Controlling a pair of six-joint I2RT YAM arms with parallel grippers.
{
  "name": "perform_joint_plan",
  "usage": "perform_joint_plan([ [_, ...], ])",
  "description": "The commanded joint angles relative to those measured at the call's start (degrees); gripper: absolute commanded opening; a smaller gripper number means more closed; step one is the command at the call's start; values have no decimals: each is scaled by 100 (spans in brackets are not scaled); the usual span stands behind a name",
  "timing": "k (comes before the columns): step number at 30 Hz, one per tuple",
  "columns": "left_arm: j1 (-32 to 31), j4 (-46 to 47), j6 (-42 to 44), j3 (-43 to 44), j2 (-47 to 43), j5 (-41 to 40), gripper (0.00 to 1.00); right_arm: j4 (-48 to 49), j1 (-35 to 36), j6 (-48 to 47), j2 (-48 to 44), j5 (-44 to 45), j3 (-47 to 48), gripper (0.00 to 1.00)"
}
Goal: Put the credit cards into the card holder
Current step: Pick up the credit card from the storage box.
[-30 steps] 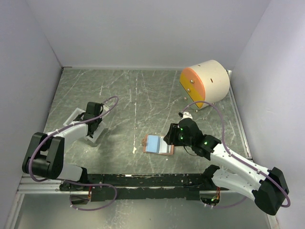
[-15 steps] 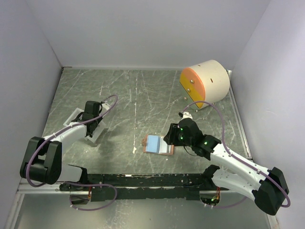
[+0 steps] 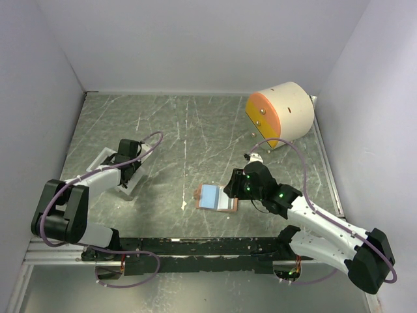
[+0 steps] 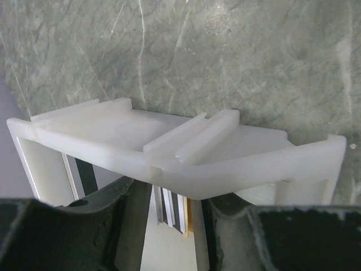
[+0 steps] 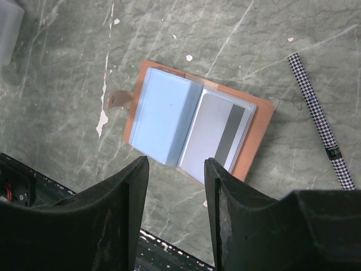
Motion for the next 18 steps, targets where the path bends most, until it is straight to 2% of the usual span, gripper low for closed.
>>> perform_joint_plan([
  [1, 39, 167, 145, 40, 49, -407, 42, -52, -13, -43, -119, 107, 7, 45],
  [11, 42, 649, 380, 30, 42, -1177, 38, -120, -10, -74, -95, 124, 88, 45],
  [18, 51, 923, 545, 41, 156, -1411, 37, -187, -13, -63, -175, 177, 97, 45],
])
